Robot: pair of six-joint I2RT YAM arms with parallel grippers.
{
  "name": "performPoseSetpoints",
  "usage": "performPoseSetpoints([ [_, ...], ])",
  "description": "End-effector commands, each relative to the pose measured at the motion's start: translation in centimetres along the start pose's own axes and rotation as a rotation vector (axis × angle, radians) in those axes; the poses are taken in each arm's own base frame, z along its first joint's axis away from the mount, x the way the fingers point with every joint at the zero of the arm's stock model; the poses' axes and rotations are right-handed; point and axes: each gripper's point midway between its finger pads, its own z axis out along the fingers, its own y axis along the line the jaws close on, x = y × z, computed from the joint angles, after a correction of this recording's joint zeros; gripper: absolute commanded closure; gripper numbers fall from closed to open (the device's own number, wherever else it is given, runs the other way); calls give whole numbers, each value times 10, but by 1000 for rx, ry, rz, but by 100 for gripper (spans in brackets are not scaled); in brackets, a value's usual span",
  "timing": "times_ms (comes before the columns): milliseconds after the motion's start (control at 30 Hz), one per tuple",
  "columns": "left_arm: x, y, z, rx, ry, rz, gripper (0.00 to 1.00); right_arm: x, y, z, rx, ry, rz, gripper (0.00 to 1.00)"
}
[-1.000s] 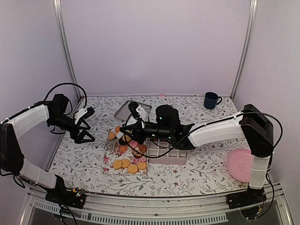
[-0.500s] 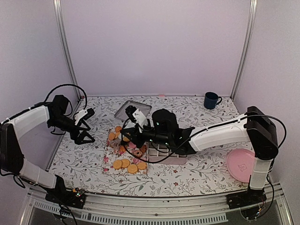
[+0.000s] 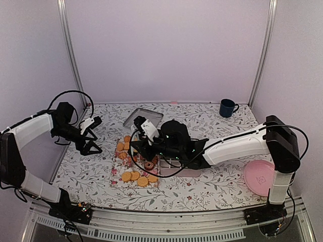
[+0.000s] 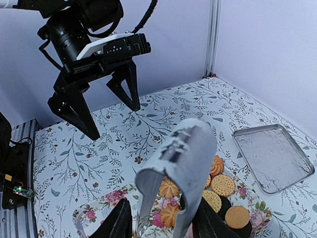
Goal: Pack the cookies
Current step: Pick up the fake cookies from the plate.
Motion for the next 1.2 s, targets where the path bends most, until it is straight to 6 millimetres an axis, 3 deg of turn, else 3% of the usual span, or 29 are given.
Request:
performPoseSetpoints([
  [0, 1, 1, 0, 2, -8, -6, 1, -22, 2, 1, 19, -53, -37, 58],
  [567, 0, 1, 0, 1, -11, -3, 1, -52, 11, 37, -1, -131, -152, 75],
  [967, 1, -2, -1, 4, -15, 5, 1, -72, 12, 37, -70, -243, -144, 75],
  [1167, 2, -4, -3, 1, -14, 8, 1, -68, 8, 42, -87, -267, -127, 75],
])
